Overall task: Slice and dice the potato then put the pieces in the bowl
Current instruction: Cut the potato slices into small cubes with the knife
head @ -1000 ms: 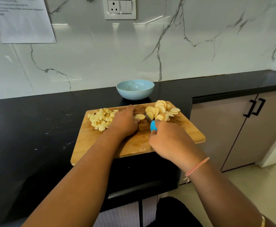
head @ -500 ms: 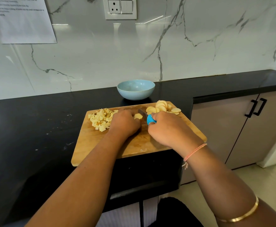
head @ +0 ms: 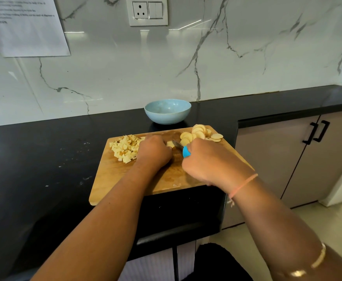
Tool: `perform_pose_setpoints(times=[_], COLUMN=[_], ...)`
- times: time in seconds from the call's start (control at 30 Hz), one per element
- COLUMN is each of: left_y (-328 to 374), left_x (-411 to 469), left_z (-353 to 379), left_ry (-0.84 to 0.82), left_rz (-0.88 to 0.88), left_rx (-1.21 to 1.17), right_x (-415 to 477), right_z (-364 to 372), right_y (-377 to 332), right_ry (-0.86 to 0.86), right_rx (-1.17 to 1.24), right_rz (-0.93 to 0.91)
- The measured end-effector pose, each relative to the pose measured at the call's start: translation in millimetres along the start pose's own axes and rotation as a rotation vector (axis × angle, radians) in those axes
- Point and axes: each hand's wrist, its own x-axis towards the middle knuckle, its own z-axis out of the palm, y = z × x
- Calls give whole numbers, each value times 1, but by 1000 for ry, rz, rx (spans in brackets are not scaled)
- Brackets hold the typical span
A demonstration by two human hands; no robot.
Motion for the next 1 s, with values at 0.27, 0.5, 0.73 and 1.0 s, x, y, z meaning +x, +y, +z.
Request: perform_pose_setpoints(times=[0.27, 0.5, 0.73, 1.0], left_y=[-5, -5, -4, -6], left_x=[0, -1, -1, 2], left_z=[1, -3, -1, 1], left_ry=[-20, -42, -23, -31], left_rz=[41, 46, 26, 12], left_rx=[-25, 7, -15, -56], right_x=[-23, 12, 17, -23], right_z=[-2, 7, 19, 0], right_y=[14, -4, -7, 6], right_ry=[49, 81, 57, 6], right_rx=[-1, 32, -29, -46], right_rz=[-9, -5, -1, -48])
